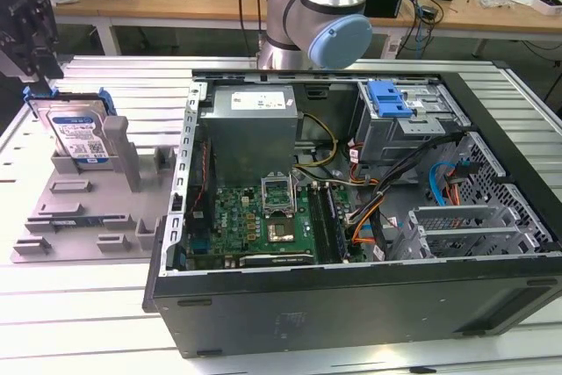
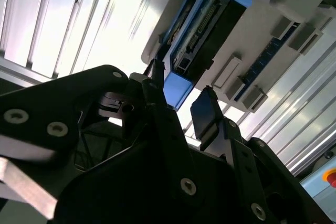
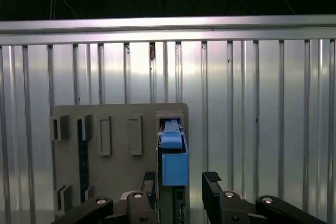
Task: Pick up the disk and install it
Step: 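Pick up the disk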
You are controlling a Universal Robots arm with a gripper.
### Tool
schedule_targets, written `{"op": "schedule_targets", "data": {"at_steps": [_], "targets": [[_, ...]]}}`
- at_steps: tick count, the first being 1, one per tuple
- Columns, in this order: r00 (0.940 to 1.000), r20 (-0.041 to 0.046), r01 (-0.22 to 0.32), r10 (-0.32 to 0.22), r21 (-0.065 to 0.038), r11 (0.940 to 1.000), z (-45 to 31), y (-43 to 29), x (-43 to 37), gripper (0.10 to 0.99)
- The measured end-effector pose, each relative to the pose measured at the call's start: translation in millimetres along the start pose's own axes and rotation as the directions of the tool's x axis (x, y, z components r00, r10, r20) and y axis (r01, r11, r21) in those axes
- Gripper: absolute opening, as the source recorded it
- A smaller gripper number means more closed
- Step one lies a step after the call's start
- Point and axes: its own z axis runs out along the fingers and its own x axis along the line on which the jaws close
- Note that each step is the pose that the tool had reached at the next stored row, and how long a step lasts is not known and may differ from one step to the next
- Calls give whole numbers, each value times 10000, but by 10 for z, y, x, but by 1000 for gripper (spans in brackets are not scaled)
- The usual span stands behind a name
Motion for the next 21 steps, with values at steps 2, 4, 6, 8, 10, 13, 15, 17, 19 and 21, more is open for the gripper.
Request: {"op": "schedule_targets", "data": {"at_steps": [2,4,6,8,10,13,15,17,19,21], "targets": [[10000,1,-1,1,-2,10000,16,0,8,482],[10000,2,-1,1,-24,10000,37,0,23,482],[10000,4,-1,1,-53,10000,54,1,38,482],[10000,33,-3,3,-68,10000,92,1,44,482],[10000,57,-4,5,-68,10000,111,1,44,482],[10000,76,-5,5,-69,10000,135,1,45,482],[10000,94,-4,5,-69,10000,151,1,45,482],[9999,105,-5,5,-70,10000,161,2,44,482],[9999,114,-4,5,-69,10000,170,2,44,482],[9999,116,-4,5,-70,10000,178,3,44,482]]}}
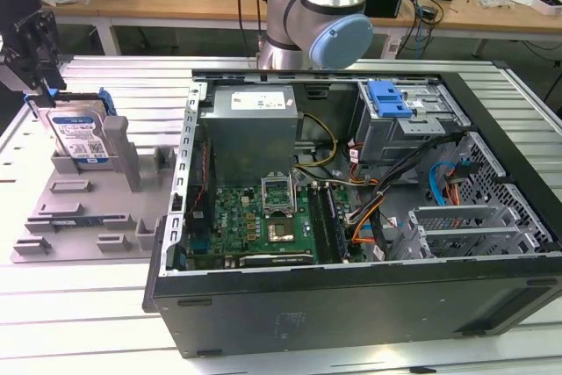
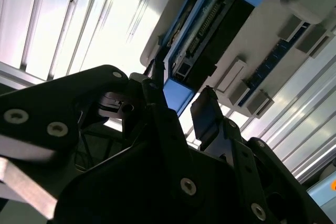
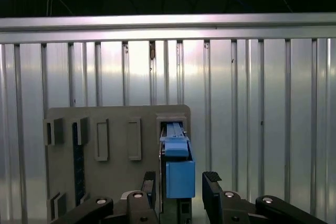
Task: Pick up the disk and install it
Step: 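Pick up the disk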
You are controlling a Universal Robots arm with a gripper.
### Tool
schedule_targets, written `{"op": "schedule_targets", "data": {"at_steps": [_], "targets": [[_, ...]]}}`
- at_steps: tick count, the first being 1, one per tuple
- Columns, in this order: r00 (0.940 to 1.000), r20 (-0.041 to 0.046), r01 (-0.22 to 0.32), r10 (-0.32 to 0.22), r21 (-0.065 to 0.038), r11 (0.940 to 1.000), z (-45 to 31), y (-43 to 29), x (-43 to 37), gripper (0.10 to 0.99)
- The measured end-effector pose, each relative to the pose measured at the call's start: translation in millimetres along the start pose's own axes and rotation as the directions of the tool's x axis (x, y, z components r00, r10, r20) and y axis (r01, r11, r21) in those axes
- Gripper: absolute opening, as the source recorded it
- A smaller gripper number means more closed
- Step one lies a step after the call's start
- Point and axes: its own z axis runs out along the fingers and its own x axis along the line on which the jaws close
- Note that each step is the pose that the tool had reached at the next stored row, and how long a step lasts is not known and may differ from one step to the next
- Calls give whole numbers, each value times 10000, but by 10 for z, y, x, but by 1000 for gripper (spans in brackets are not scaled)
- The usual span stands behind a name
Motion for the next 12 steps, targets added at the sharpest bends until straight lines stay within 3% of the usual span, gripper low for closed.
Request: {"op": "schedule_targets", "data": {"at_steps": [12], "targets": [[9999,2,105,-105,1,9999,50,26,0,482]]}}
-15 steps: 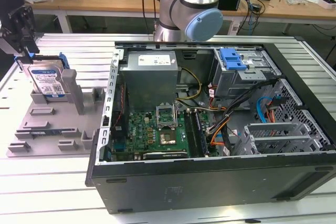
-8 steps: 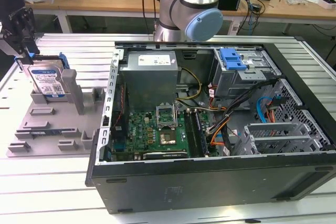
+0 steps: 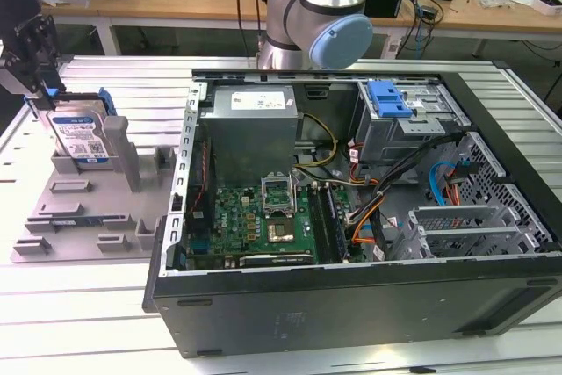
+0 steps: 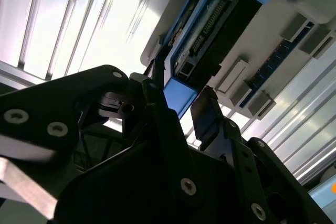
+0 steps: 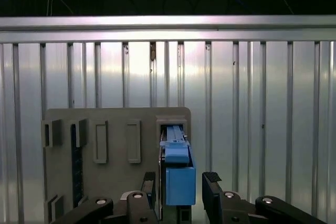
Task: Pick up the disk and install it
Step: 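Pick up the disk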
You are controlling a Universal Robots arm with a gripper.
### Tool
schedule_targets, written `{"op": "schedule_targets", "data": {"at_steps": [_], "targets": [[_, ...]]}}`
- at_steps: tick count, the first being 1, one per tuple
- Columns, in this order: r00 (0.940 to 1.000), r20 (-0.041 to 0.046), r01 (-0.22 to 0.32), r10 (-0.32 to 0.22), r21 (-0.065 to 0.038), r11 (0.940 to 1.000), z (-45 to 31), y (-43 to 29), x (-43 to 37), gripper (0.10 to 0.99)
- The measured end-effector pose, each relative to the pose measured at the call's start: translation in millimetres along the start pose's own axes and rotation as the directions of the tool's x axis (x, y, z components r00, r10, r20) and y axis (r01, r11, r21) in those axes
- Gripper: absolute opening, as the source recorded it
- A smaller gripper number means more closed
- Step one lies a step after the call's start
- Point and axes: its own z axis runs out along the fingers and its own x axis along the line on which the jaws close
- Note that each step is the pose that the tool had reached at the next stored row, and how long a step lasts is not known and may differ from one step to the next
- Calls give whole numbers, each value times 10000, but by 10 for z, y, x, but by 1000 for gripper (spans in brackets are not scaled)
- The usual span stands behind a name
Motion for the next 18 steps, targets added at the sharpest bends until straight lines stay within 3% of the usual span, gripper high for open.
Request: {"op": "schedule_targets", "data": {"at_steps": [18], "targets": [[10000,1,1,-1,0,10000,115,2,-1,482]]}}
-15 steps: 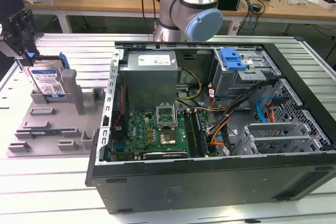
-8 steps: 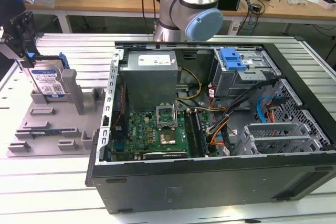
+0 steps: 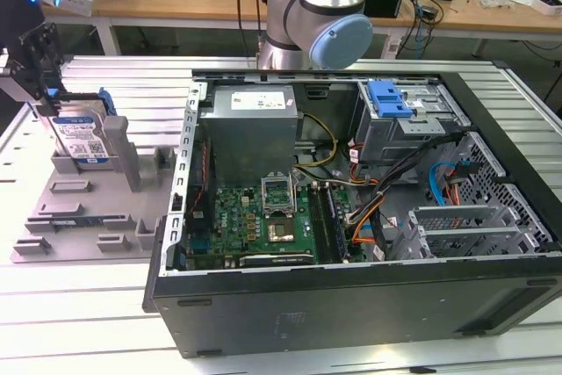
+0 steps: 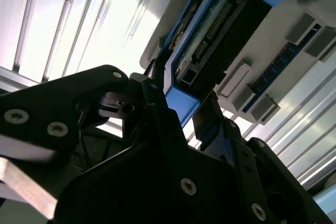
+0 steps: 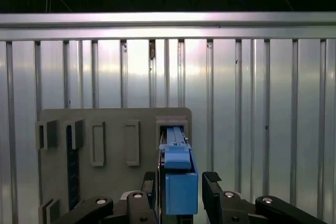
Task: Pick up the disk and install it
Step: 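Pick up the disk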
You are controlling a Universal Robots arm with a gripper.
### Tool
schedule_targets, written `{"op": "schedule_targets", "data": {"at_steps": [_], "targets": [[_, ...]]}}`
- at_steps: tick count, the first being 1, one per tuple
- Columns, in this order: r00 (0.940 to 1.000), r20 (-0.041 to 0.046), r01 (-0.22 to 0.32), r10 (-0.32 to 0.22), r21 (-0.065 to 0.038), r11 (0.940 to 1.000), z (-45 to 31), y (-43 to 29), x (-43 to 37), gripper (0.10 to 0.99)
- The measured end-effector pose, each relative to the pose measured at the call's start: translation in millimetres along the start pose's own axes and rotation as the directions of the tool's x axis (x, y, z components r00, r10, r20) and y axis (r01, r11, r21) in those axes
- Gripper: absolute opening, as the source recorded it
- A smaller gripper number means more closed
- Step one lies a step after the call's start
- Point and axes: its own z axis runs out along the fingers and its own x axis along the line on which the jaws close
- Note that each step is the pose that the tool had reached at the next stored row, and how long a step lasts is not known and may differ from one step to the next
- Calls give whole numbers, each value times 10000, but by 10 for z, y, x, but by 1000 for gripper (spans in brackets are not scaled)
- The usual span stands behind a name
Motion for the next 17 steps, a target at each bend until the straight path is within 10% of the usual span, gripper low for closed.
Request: {"op": "schedule_targets", "data": {"at_steps": [17], "targets": [[10000,26,-1,1,0,10000,80,2,9,482]]}}
